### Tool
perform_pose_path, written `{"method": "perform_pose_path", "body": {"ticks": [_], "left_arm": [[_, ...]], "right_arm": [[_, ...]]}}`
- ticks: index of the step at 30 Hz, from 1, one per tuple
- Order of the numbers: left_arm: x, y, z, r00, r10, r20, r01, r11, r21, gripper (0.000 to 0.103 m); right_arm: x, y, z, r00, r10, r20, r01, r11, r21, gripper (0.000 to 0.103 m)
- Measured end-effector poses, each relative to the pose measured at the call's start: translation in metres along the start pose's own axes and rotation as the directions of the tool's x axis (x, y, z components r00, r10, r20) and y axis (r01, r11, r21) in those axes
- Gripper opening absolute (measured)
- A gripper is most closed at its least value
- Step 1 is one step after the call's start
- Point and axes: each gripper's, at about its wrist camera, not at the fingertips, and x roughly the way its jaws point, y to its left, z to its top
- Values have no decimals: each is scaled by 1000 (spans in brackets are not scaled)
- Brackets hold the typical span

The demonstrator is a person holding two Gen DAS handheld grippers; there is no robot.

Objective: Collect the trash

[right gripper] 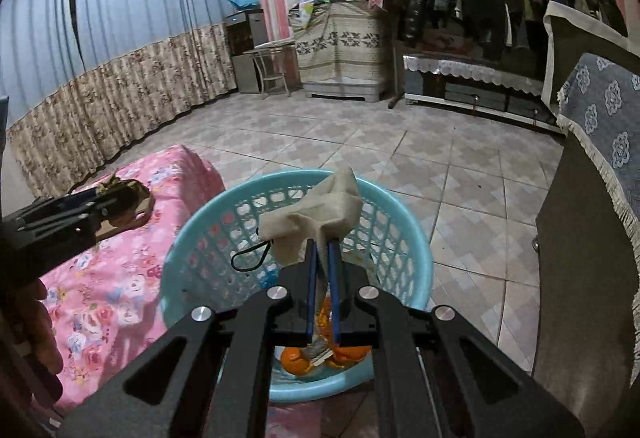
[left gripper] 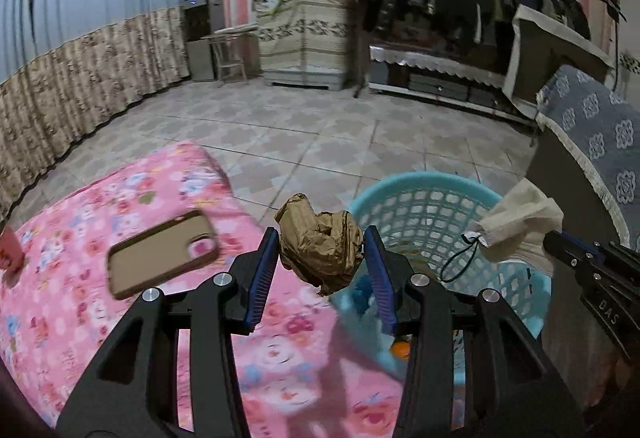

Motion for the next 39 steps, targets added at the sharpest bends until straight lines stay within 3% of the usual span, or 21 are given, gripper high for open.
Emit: {"method": "perform_pose_path", "body": {"ticks": [7, 9, 11, 14, 22, 31, 32, 33, 35, 37, 39], "left_arm": [[28, -19, 6, 997, -69, -42, 69, 998, 0, 44], [32, -24, 7, 995, -84, -51, 85, 996, 19, 49], [33, -24, 8, 997, -67, -44, 68, 997, 21, 64], [28, -17, 10, 998, -53, -25, 53, 999, 1, 73], [-21, 21, 9, 992, 94, 88, -89, 995, -53, 98], [-86, 74, -3, 962, 224, 158, -203, 970, -136, 98], [-92, 78, -5, 959, 230, 164, -208, 968, -143, 98], [-101, 86, -8, 955, 246, 167, -220, 963, -157, 98], [-116, 99, -13, 949, 269, 162, -240, 954, -178, 98], [-130, 109, -20, 946, 284, 160, -253, 949, -185, 98], [-142, 119, -28, 938, 306, 160, -274, 942, -196, 98]], "right_arm": [[6, -13, -2, 1000, -3, -7, 3, 1000, 29, 6], [8, -16, -2, 1000, -5, -9, 5, 999, 33, 6], [9, -16, -2, 1000, -7, -11, 7, 999, 34, 6], [10, -17, -1, 1000, -7, -13, 7, 999, 31, 6], [19, -3, -3, 999, 14, -31, -14, 1000, 6, 6], [36, 22, -2, 998, 18, -54, -19, 1000, -22, 11], [39, 24, -2, 998, 25, -64, -27, 999, -20, 22], [41, 25, 1, 997, 25, -68, -26, 999, -21, 47], [40, 29, 1, 999, 8, -54, -10, 999, -36, 74], [34, 35, 2, 999, -8, -38, 6, 998, -55, 75], [26, 41, 3, 1000, 9, -26, -11, 999, -52, 85]]}}
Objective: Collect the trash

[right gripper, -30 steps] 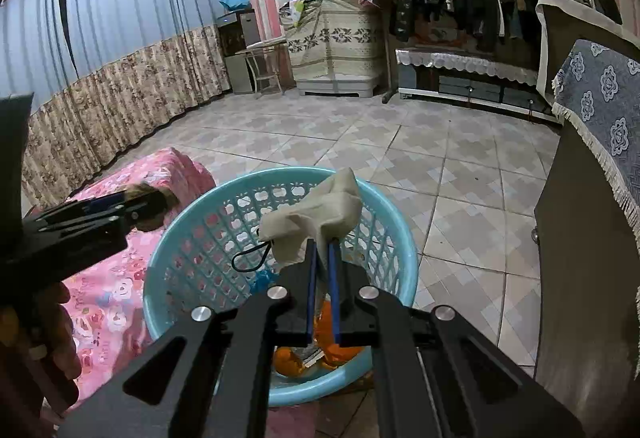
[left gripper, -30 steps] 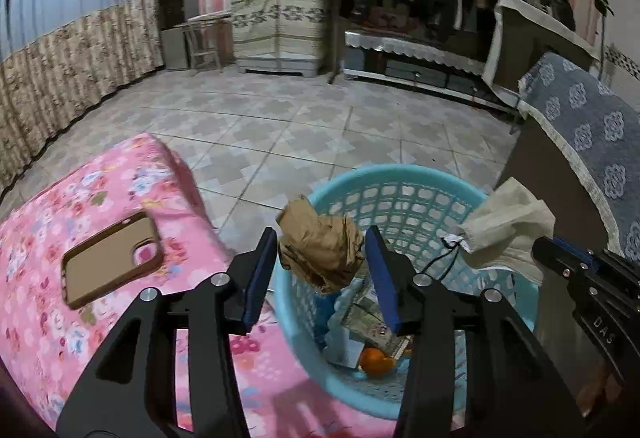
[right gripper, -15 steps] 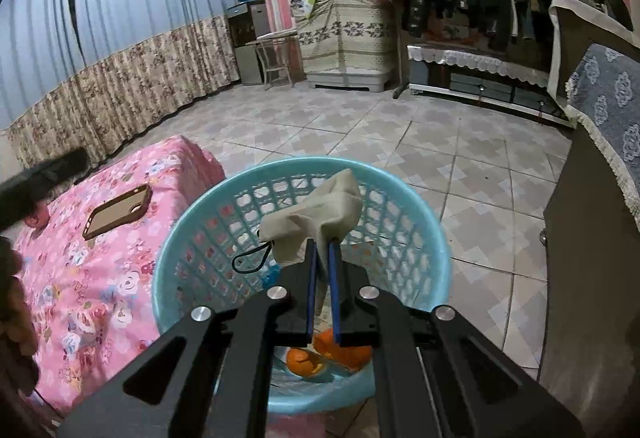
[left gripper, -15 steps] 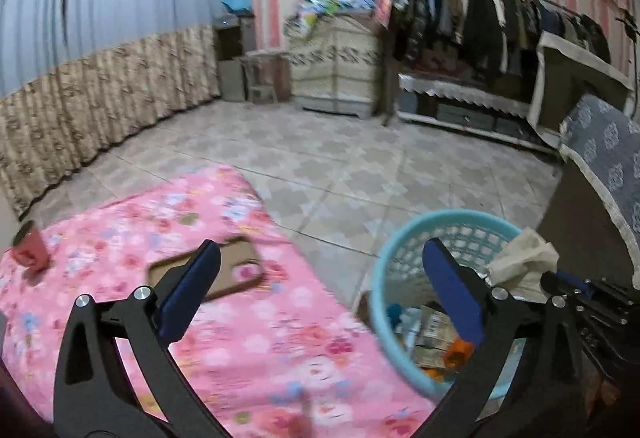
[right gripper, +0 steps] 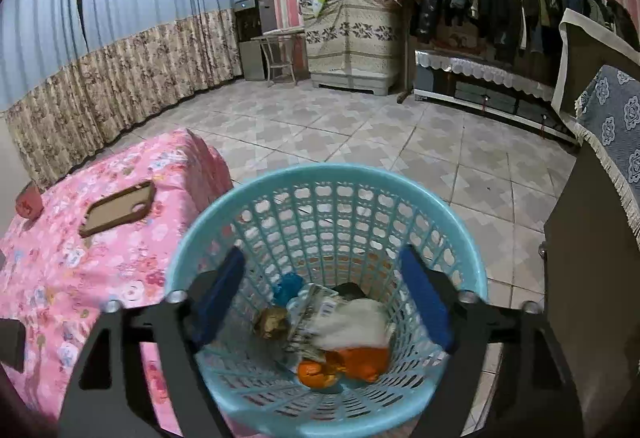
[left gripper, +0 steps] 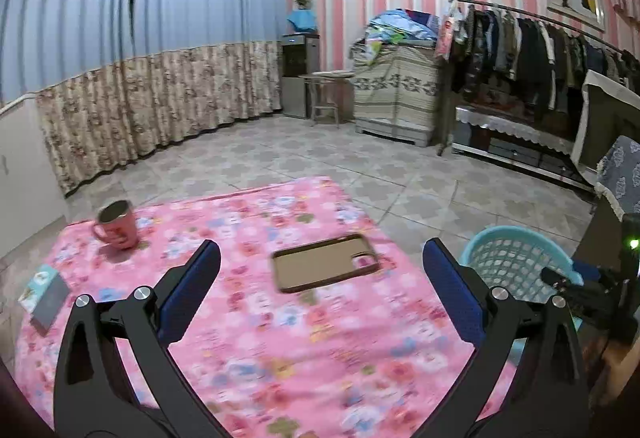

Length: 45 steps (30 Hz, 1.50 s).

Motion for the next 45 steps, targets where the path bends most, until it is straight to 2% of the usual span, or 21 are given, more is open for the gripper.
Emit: {"method": "perform_pose_path", "body": {"ticks": [2, 5, 9, 14, 16, 24, 29, 33, 36, 39, 45], "left_arm": [[-11, 14, -5, 1000, 19, 1, -19, 1000, -8, 98], [-31, 36, -13, 998, 57, 12, -57, 998, -25, 98], [-57, 62, -25, 991, 127, 30, -126, 991, -43, 98], [-83, 88, -40, 983, 182, 37, -178, 981, -79, 98], [-93, 101, -50, 975, 218, 32, -214, 972, -100, 98], [-113, 135, -79, 958, 286, 20, -279, 947, -160, 98], [-113, 142, -96, 953, 303, -8, -300, 938, -171, 98], [-107, 141, -108, 946, 323, -17, -321, 929, -185, 98], [-97, 139, -115, 948, 317, -31, -317, 932, -178, 98], [-88, 136, -120, 949, 312, -47, -316, 935, -163, 98], [-78, 138, -124, 938, 342, -60, -347, 923, -167, 98]], "right_arm": [[-11, 7, 0, 999, 32, 20, -32, 999, -3, 87], [-37, 26, -1, 994, 73, 79, -70, 997, -46, 96], [-70, 65, -5, 980, 143, 139, -127, 985, -119, 96], [-92, 106, -10, 958, 240, 157, -217, 965, -150, 99], [-99, 118, -13, 953, 254, 165, -228, 960, -164, 99], [-113, 172, -38, 927, 346, 144, -322, 932, -168, 99], [-117, 202, -57, 928, 347, 138, -312, 923, -223, 99], [-118, 210, -70, 934, 316, 165, -270, 930, -251, 99], [-115, 214, -76, 937, 305, 172, -254, 929, -269, 99], [-112, 219, -79, 936, 302, 179, -245, 928, -282, 99], [-110, 232, -85, 933, 318, 170, -258, 918, -300, 99]]}}
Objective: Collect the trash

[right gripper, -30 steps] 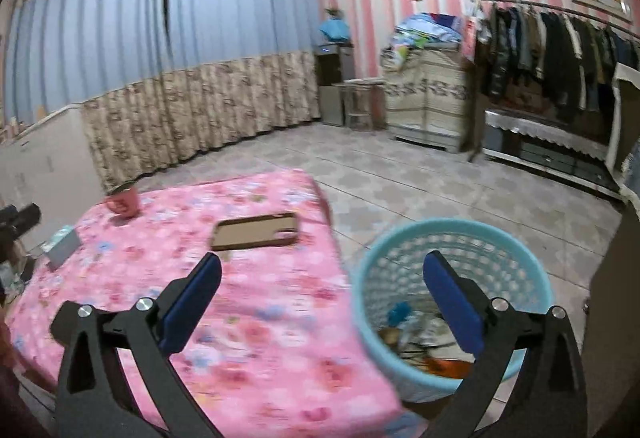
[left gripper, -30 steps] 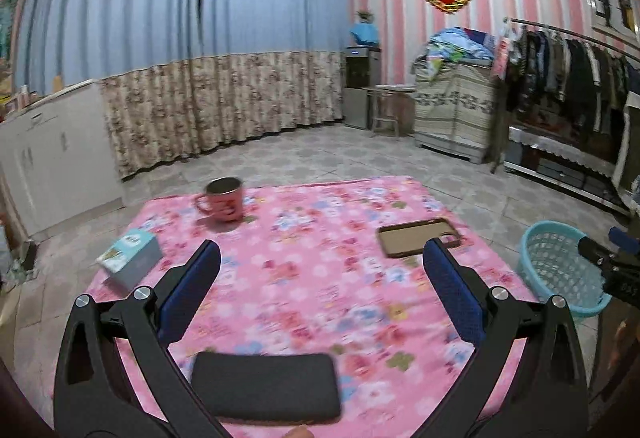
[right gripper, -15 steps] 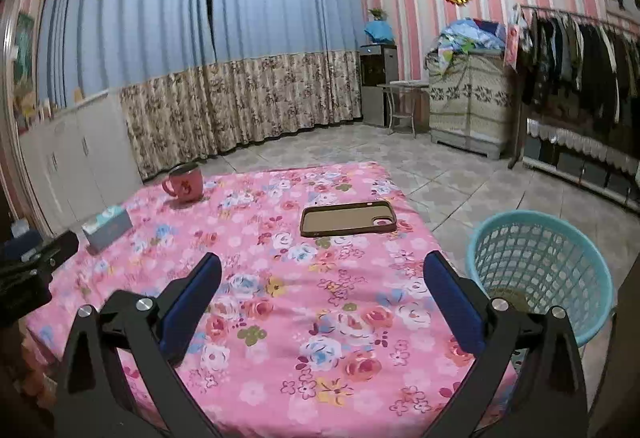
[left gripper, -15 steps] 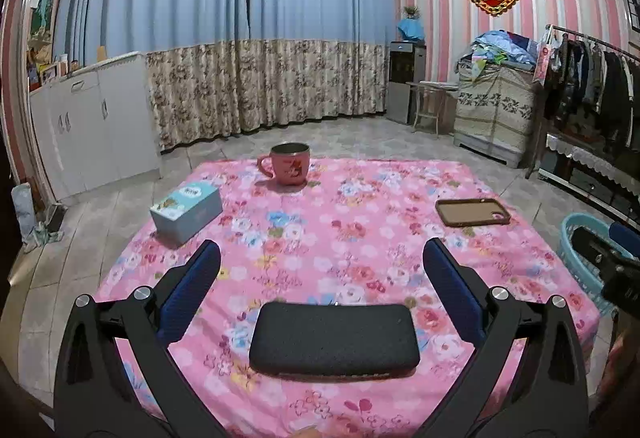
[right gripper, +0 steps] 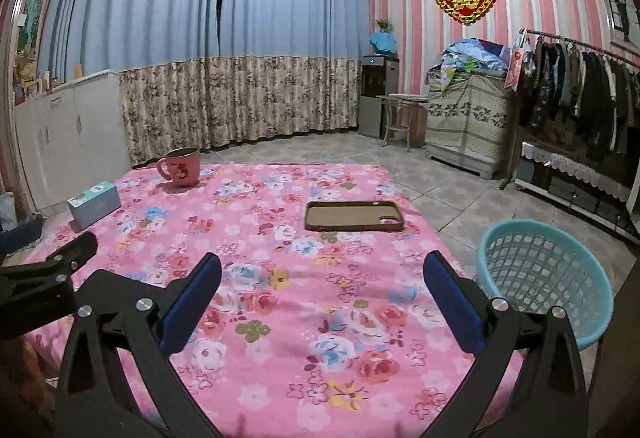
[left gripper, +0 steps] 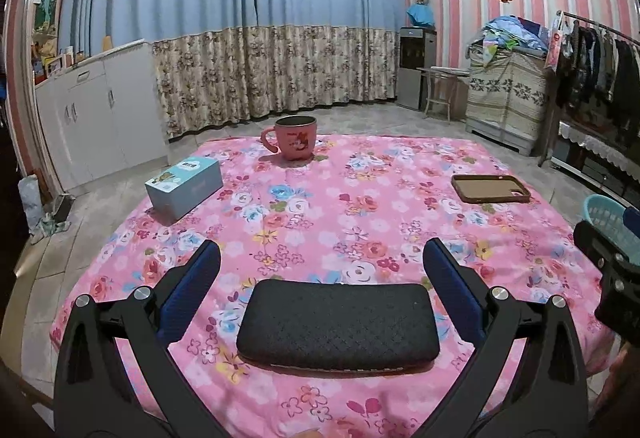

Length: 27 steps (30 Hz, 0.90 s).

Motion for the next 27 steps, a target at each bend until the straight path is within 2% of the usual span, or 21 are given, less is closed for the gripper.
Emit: {"method": "perform_pose_path", "body": {"ticks": [6, 16, 27], "left_arm": [[7, 1, 0, 1000, -1, -26, 1, 1000, -6, 98], [0, -6, -2, 1000, -17, 12, 17, 999, 33, 98], [-3, -6, -5, 1000, -10, 19, 9, 999, 45, 98]], "right_arm": [[7, 2, -1, 1000, -6, -21, 6, 1000, -19, 99], [1, -1, 1, 1000, 11, 4, -11, 1000, -13, 99], [0, -6, -1, 1000, 11, 8, -11, 1000, 5, 99]]}}
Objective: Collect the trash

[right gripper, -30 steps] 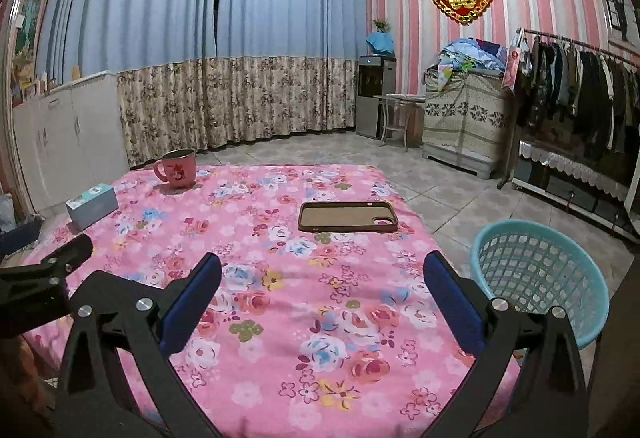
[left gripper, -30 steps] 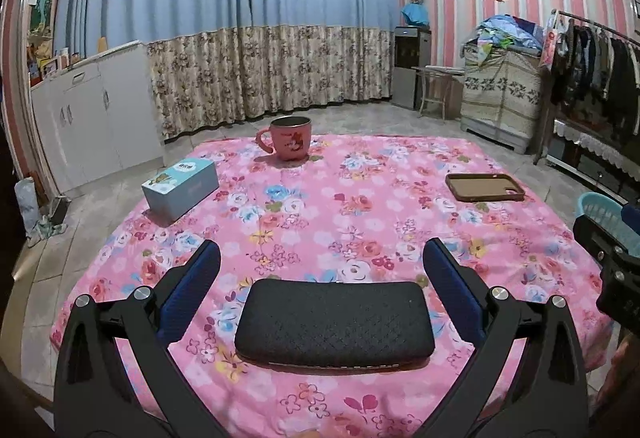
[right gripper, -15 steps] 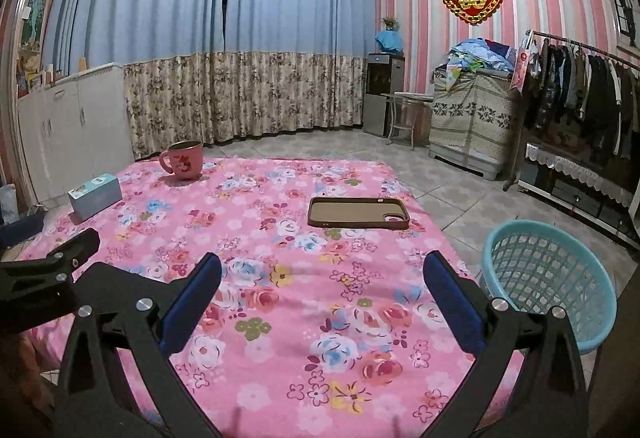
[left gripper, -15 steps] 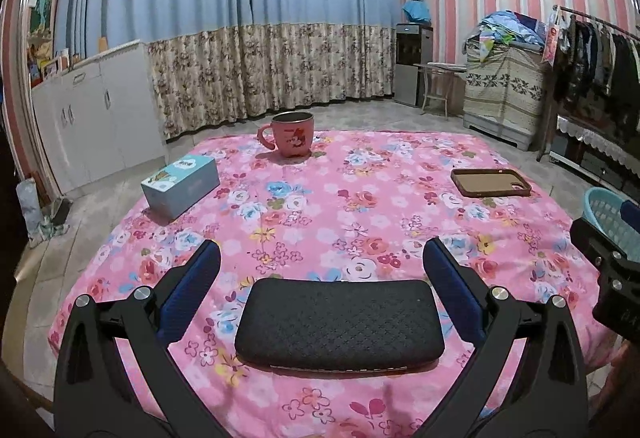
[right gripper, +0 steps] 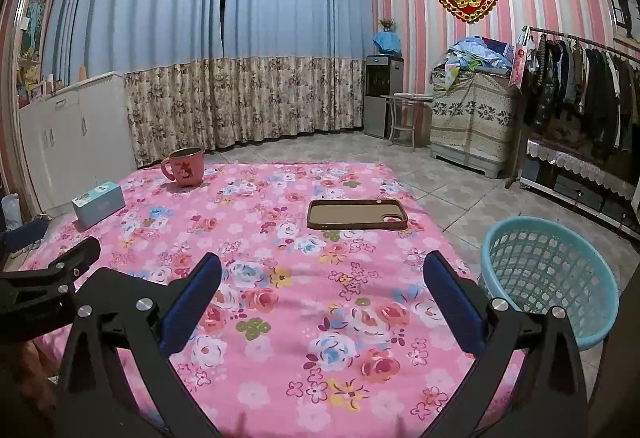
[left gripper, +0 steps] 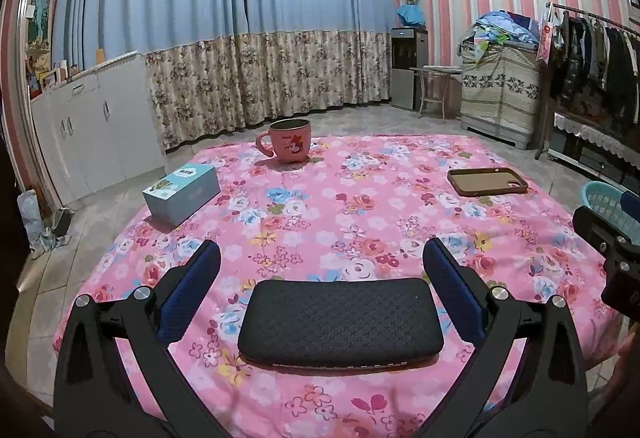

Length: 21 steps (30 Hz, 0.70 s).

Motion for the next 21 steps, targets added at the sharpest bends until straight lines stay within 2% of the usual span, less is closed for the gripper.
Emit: {"method": "perform_pose_path", "body": {"ticks": [21], "left_arm": [[3, 2, -2, 1000, 14, -9, -14, 1000, 10, 98]], "right_arm": [[-3, -2, -1, 1000, -6, 7, 6, 1000, -10, 99]]}}
